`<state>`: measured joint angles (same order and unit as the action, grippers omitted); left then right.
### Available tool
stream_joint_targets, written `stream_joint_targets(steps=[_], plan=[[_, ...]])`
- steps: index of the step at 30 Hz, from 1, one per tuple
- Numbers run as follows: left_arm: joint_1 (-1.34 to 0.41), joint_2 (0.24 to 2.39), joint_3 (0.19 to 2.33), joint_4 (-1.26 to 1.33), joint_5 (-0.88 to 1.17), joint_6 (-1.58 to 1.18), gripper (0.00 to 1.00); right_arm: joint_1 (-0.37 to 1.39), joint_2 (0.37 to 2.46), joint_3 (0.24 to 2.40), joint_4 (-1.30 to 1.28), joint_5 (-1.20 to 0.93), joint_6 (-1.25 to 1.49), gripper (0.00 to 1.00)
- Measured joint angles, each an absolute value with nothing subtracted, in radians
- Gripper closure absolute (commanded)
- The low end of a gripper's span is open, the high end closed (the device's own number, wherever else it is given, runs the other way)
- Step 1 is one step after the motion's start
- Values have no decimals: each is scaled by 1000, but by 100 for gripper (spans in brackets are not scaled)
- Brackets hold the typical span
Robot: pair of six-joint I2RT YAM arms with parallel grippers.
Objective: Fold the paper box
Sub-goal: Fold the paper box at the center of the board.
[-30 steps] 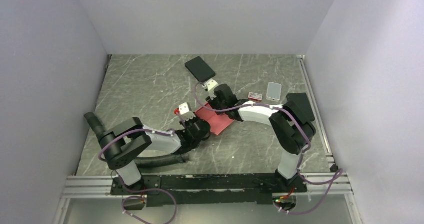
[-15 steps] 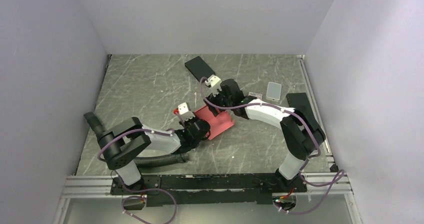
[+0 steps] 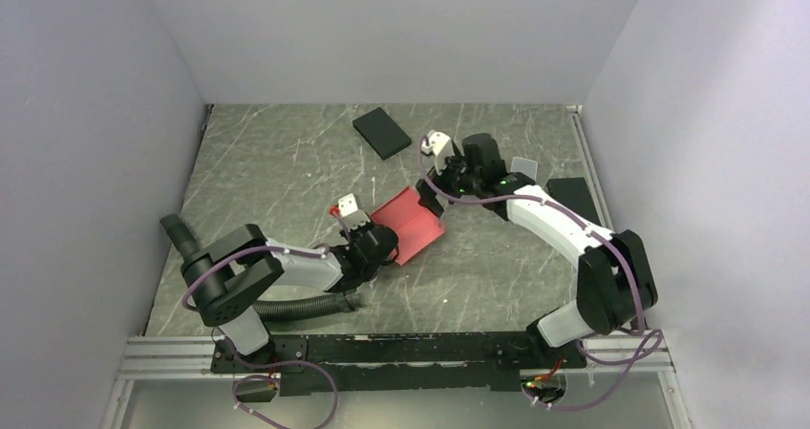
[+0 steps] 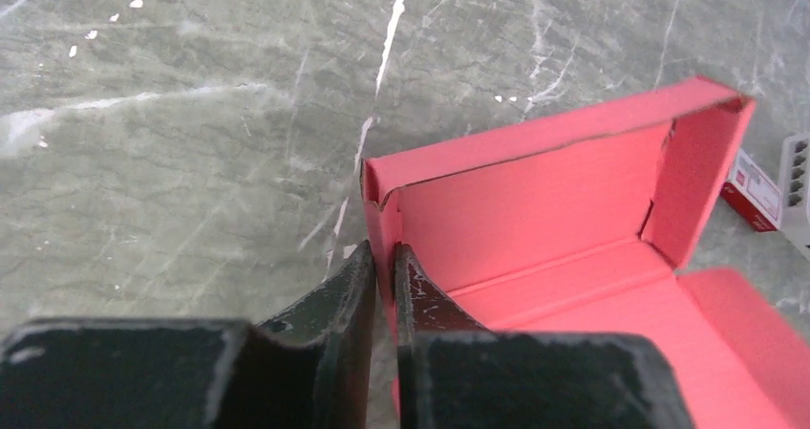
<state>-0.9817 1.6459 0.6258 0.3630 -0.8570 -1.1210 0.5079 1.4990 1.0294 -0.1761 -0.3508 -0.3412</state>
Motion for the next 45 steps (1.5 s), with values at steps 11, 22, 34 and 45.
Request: stream_joint_targets(steps=[11,22,34,45], plan=[[-963,1605,606,281,-813,-1120,58,450,1441,1029,-187,-458,-341,0],[-931,1575,587,278,-773,-1131,52,447,1441,1029,-187,-484,-337,0],[-834,1611,617,243,-621,-1250,60,419,1441,1029,-187,-509,-329,0],[-762,1720,768,161,-466,-1355,92,405,1441,1029,-187,-533,-319,0]])
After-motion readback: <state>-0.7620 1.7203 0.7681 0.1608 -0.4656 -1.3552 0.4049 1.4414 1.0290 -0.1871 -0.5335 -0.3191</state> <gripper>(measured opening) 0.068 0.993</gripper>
